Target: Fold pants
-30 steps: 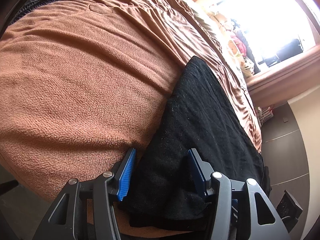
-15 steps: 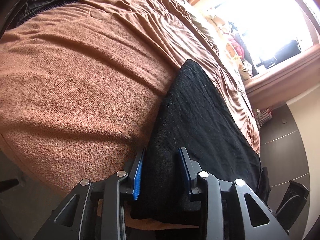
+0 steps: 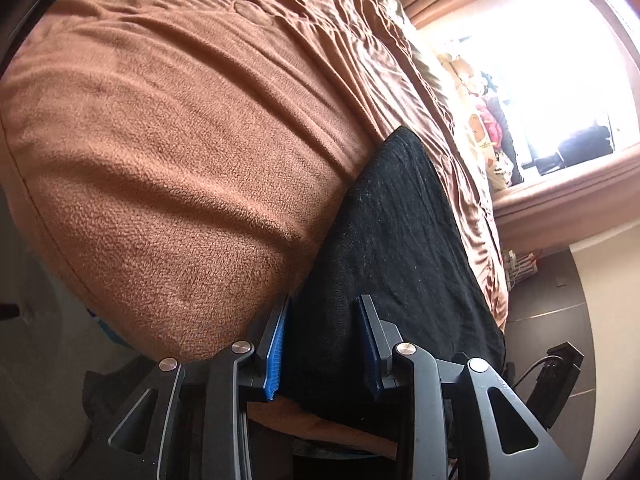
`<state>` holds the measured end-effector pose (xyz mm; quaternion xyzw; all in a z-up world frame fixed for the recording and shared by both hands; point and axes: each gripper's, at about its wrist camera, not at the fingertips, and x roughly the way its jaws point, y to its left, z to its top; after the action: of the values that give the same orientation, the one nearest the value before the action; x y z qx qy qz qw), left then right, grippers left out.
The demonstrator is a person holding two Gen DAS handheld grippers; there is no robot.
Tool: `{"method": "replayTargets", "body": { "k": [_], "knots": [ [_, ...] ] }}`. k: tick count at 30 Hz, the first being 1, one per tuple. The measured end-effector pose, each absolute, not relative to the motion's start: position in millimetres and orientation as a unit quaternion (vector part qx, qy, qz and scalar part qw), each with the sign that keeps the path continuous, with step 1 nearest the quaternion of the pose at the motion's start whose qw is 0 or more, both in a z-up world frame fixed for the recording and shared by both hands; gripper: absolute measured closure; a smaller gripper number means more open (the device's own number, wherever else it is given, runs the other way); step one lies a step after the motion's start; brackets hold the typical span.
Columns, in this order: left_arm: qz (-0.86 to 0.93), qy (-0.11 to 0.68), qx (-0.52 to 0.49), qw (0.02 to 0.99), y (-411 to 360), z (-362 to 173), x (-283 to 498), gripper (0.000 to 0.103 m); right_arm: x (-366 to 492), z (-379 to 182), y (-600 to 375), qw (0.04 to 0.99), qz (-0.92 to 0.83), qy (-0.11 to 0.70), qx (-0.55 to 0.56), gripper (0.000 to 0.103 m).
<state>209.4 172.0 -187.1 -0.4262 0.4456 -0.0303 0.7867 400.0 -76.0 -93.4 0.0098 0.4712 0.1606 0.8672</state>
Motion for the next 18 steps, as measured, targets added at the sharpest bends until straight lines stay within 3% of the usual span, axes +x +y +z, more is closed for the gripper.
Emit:
{"method": "replayTargets", "body": {
  "k": [18],
  "knots": [
    [0.009,0.430,-0.497,0.754,173,-200,223,0.068,498,-102,-60,0.853,0.146,0.501,-0.006,0.096]
  ]
}}
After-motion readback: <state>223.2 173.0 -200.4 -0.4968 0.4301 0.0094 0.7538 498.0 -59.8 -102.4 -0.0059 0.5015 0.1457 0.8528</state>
